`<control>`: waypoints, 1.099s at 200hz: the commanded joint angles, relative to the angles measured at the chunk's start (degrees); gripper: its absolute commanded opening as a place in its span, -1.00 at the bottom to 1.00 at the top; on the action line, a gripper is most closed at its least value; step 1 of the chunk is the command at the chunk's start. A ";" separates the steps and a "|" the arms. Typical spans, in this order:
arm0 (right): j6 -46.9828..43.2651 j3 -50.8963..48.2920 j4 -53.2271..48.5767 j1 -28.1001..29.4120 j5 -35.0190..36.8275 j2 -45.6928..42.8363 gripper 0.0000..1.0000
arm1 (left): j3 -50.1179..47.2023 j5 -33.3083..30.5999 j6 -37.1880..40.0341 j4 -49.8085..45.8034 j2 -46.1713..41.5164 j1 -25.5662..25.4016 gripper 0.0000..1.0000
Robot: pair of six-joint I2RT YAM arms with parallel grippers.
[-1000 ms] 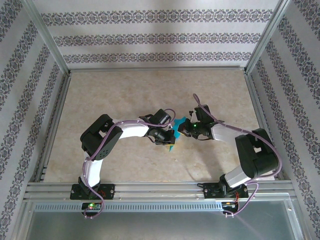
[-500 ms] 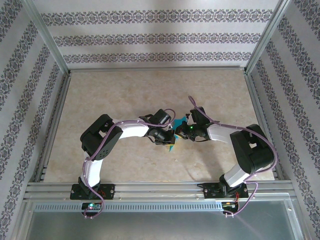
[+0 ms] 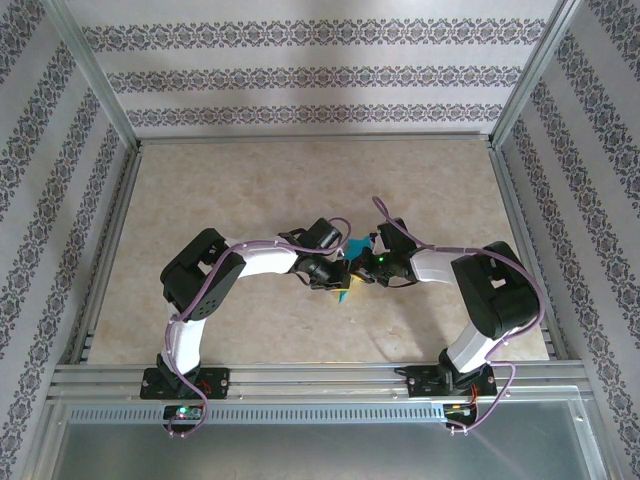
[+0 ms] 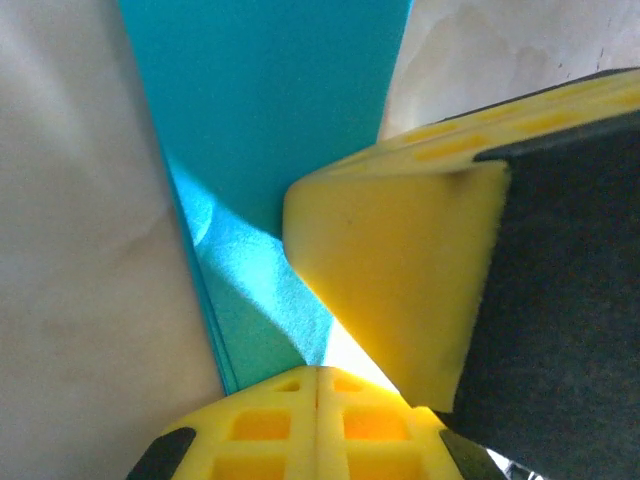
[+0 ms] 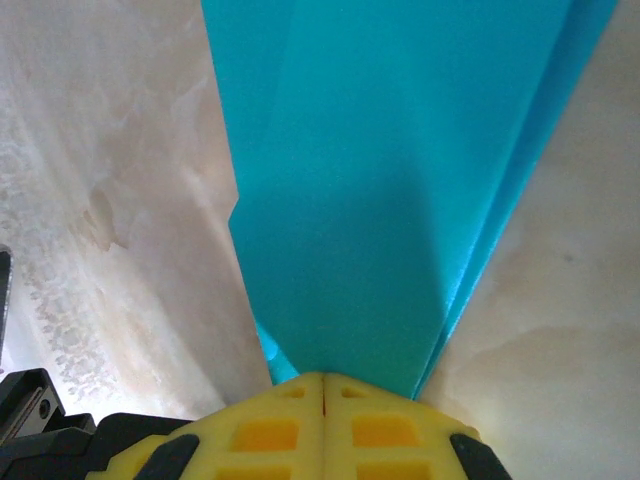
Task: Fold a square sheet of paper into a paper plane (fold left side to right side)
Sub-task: Fold the wing for the fifth time at the center of the table.
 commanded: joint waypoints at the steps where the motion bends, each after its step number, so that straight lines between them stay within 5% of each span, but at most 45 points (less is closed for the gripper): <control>1: -1.73 -2.17 -1.57 0.35 2.91 3.32 -1.00 | -0.60 0.35 -1.51 -1.20 -0.91 -0.24 -0.94; 86: -3.40 -1.93 -2.99 0.00 2.33 4.05 -1.00 | -4.77 4.89 -5.55 0.83 -8.61 -0.06 -0.88; 220: -4.84 -0.78 -5.17 0.09 2.57 5.81 -1.00 | -3.72 5.03 -4.89 0.48 -4.42 -0.68 -0.88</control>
